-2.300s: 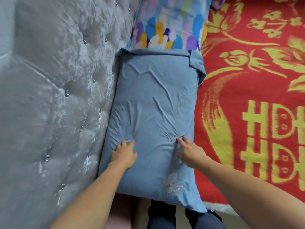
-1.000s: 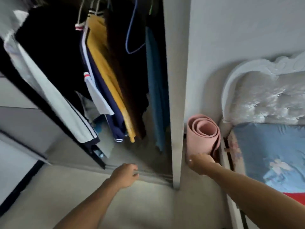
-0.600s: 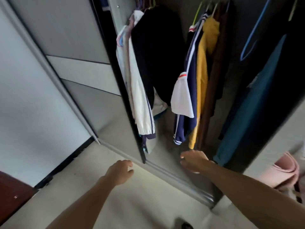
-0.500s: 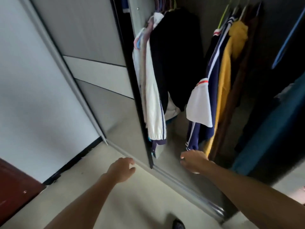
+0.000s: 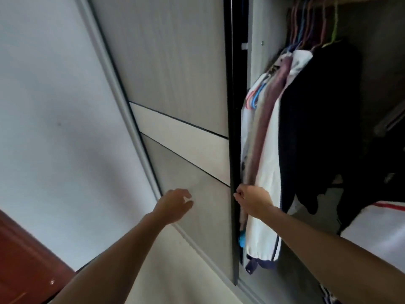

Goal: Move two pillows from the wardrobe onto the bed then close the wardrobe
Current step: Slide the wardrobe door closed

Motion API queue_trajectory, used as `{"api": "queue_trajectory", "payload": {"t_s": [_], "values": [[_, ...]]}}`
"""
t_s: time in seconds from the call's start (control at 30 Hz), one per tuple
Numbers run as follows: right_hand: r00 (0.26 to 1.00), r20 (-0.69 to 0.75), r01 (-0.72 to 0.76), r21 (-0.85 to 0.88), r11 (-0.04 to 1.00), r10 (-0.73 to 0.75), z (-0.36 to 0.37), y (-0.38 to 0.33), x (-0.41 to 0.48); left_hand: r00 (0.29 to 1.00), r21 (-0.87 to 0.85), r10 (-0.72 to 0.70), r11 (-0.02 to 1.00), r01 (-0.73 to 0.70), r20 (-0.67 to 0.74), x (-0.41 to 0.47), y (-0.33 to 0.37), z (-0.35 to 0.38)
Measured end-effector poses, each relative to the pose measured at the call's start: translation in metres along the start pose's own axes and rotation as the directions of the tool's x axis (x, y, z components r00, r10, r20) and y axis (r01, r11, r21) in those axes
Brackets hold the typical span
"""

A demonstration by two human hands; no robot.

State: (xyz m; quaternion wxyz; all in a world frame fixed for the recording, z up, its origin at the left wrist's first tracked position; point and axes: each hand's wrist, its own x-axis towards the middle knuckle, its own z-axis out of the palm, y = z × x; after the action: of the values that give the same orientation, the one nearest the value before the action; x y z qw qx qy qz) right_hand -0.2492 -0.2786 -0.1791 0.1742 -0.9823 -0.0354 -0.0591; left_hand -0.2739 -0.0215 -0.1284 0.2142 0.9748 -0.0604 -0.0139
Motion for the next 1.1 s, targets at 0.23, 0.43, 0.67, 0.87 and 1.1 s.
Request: {"api": "queue_trajectory", "payload": {"t_s": [0.23,0.43,0.67,0.87,1.1], "values": [[0.975,-0.2,-0.115,-0.107,0.988,0.092,-0.002,-0.012,0.059,0.9,-0.122,0.34,0.916,-0.383,-0.274,0.105,0.057,-0.082],[0.91,-0.345,-0.296,-0.146,0.944,0.232,0.007,-0.007,0.069,0.608,-0.054,0.649,0.662,-0.747,-0.458,0.149,0.134,-0.127],[0.841,-0.491,-0.348,-0.175,0.921,0.225,0.018,-0.017,0.063,0.425,-0.028,0.742,0.483,-0.875,-0.519,0.16,0.152,-0.122],[0.861,-0.462,-0.323,-0.179,0.929,0.211,0.016,-0.015,0.046,0.35,-0.018,0.787,0.397,-0.918,-0.507,0.158,0.158,-0.125],[0.831,-0.464,-0.397,-0.109,0.911,0.306,0.005,-0.002,0.004,0.33,-0.018,0.823,0.363,-0.932,-0.462,0.135,0.188,-0.108]]}}
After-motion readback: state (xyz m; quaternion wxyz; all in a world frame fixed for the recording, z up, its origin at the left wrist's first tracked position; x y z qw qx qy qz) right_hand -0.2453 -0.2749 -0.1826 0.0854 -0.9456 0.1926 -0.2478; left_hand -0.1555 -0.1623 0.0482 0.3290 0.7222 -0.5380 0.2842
